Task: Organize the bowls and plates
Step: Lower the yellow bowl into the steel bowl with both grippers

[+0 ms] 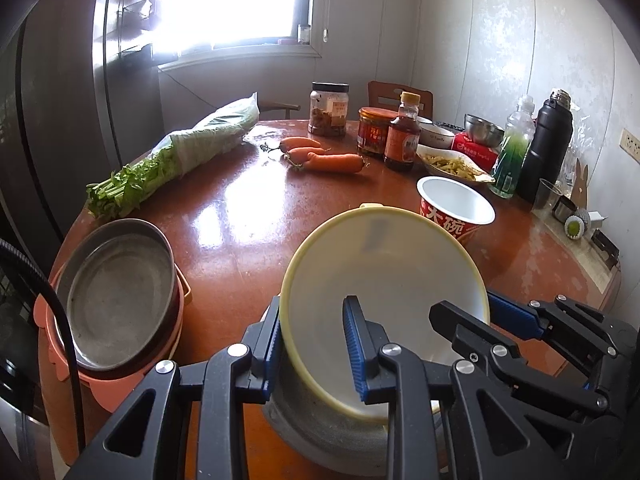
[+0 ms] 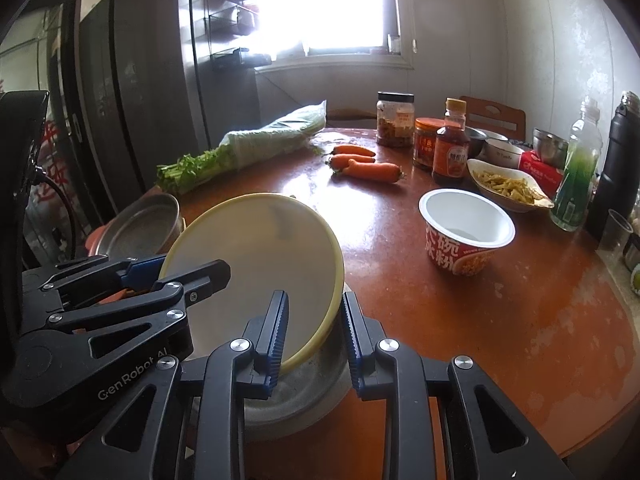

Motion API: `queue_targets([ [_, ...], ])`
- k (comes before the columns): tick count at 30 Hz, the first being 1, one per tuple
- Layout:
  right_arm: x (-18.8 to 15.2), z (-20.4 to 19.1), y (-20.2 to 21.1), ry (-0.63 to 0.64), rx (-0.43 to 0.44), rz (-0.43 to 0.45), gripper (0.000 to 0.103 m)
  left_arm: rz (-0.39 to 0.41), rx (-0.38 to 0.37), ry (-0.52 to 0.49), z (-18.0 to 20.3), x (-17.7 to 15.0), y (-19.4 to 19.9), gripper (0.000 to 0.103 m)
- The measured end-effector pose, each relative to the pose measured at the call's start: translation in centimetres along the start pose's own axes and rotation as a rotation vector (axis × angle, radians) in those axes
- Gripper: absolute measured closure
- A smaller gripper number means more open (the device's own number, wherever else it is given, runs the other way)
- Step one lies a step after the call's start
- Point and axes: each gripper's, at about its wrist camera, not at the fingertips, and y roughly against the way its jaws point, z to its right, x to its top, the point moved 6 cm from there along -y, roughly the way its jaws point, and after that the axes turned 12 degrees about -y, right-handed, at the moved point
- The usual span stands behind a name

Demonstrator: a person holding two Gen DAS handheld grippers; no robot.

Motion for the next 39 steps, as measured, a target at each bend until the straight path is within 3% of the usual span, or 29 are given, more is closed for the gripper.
queue_targets([
  [25, -1.5, -0.4, -0.5, 0.059, -0.034, -0.012, 0.074, -0.015, 0.031, -0.035, 0.3, -1.1, -0.5, 0.075],
  [39, -1.8, -0.2, -0.6, 0.040, -0.018, -0.026, 0.074, -0.029, 0.004, -0.016, -0.1, -1.6, -0.5, 0.074],
])
